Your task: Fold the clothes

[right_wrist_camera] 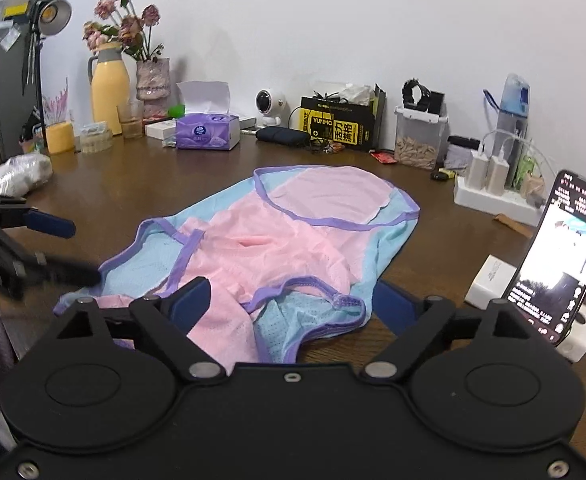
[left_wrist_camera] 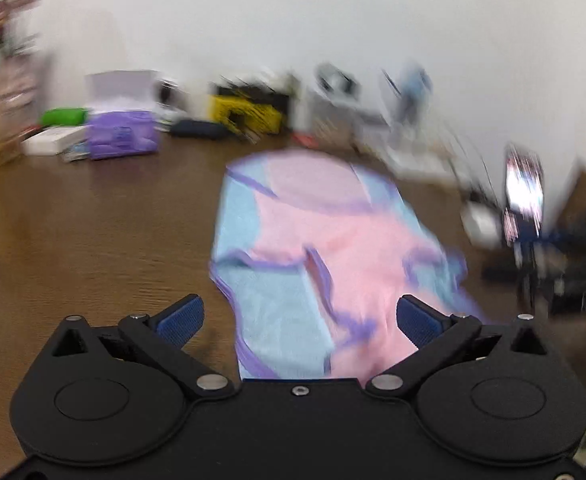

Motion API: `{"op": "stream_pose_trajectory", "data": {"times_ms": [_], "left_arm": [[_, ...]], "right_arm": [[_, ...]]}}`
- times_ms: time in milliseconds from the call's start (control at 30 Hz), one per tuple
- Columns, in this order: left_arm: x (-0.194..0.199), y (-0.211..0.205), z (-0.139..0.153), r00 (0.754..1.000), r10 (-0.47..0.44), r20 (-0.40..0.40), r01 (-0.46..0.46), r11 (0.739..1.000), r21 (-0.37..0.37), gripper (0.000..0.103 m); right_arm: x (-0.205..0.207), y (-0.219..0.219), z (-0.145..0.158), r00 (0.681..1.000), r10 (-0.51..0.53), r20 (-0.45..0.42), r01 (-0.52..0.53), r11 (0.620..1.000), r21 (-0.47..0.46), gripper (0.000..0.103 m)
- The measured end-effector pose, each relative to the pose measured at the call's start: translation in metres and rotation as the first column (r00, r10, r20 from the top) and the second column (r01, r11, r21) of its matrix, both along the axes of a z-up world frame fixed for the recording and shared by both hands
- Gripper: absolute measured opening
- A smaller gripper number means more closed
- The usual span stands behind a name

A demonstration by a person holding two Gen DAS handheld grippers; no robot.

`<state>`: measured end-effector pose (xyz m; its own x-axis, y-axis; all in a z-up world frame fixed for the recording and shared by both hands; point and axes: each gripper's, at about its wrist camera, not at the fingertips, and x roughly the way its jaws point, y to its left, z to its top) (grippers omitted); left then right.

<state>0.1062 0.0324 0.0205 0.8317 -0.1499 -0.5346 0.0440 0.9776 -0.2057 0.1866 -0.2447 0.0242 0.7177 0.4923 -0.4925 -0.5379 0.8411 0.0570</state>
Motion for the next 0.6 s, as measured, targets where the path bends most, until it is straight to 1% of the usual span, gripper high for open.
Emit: {"op": "stream_pose_trajectory", "data": {"times_ms": [33, 100, 133, 167, 200, 300, 333, 400, 433, 533, 600], "left_arm": [[0.004, 0.0, -0.001, 0.999, -0.033, -0.017, 0.034, 0.999, 0.015, 0.103], [0.013, -0.004, -0.005, 0.995, -0.083, -0.063, 0.089, 0.992, 0.094, 0.103], [0.018, -0.006, -0.006, 0.992, -0.089, -0.086, 0.1, 0.985, 0.138, 0.103], [0.022, -0.009, -0.008, 0.993, -0.057, -0.103, 0.076, 0.979, 0.19, 0.103], [0.026, -0.01, -0.009, 0.993, -0.034, -0.11, 0.059, 0.972, 0.226, 0.103], [0.029, -0.01, -0.012, 0.995, -0.031, -0.092, 0.055, 0.959, 0.277, 0.103], [0.03, -0.01, -0.013, 0.995, -0.035, -0.093, 0.06, 0.957, 0.283, 0.103], [0.033, -0.007, -0.016, 0.991, -0.059, -0.124, 0.089, 0.963, 0.254, 0.103], [0.035, -0.006, -0.018, 0.988, -0.07, -0.138, 0.102, 0.965, 0.243, 0.103], [0.04, -0.004, -0.025, 0.978, -0.102, -0.18, 0.139, 0.968, 0.209, 0.103], [0.043, -0.003, -0.03, 0.972, -0.12, -0.202, 0.163, 0.963, 0.213, 0.103]], "right_arm": [[0.005, 0.0, 0.0, 1.0, -0.017, -0.024, 0.017, 1.0, 0.004, 0.093], [0.017, 0.003, 0.0, 0.998, -0.041, -0.055, 0.04, 0.999, -0.005, 0.093], [0.019, 0.004, -0.001, 0.997, -0.045, -0.06, 0.045, 0.999, -0.008, 0.093], [0.026, 0.009, 0.001, 0.997, -0.048, -0.054, 0.047, 0.999, -0.016, 0.093], [0.033, 0.014, 0.005, 0.998, -0.059, -0.036, 0.059, 0.998, -0.014, 0.093], [0.048, 0.026, 0.02, 0.994, -0.108, 0.032, 0.108, 0.994, 0.014, 0.093], [0.05, 0.03, 0.022, 0.993, -0.094, 0.075, 0.092, 0.995, 0.035, 0.093], [0.052, 0.037, 0.023, 0.982, -0.033, 0.186, 0.018, 0.996, 0.083, 0.093], [0.057, 0.043, 0.022, 0.98, -0.011, 0.199, -0.005, 0.997, 0.081, 0.094], [0.082, 0.066, 0.016, 0.986, 0.041, 0.161, -0.047, 0.998, 0.036, 0.094], [0.098, 0.081, 0.012, 0.988, 0.075, 0.134, -0.077, 0.997, 0.007, 0.094]]}}
